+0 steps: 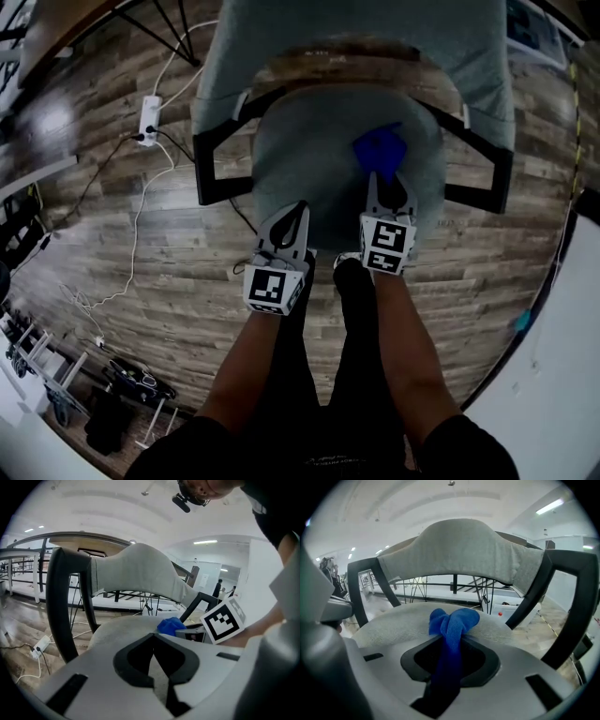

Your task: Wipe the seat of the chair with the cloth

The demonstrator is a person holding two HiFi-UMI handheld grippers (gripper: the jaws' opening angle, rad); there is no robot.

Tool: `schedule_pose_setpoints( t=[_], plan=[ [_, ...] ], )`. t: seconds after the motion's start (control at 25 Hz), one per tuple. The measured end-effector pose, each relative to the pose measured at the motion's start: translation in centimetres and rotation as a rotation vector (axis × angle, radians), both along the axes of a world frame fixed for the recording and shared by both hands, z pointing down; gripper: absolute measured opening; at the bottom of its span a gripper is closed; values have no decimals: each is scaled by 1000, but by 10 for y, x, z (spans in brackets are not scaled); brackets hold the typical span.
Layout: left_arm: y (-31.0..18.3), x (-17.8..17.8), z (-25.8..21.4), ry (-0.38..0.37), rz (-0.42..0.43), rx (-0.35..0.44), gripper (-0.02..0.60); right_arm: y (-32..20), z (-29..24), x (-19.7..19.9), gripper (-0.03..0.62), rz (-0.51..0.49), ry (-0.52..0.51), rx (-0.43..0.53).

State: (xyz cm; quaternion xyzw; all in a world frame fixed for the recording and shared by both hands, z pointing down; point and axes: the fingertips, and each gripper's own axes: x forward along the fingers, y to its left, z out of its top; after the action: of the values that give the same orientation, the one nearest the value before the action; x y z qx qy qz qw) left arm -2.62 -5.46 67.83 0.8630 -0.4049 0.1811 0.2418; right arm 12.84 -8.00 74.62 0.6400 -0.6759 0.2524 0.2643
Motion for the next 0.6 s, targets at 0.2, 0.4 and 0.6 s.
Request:
schedule_pose_setpoints(
  t=[0.2, 0.4, 0.6],
  plan=[
    [6, 15, 6, -17, 21, -26, 2, 7, 1, 29, 91, 51, 38, 1],
    [12, 36, 9, -17, 30, -35, 2, 19, 0, 59, 91, 98, 58, 5],
    [17, 56, 5, -19, 39, -18, 2, 27, 1, 86, 91, 131, 72, 13]
  ],
)
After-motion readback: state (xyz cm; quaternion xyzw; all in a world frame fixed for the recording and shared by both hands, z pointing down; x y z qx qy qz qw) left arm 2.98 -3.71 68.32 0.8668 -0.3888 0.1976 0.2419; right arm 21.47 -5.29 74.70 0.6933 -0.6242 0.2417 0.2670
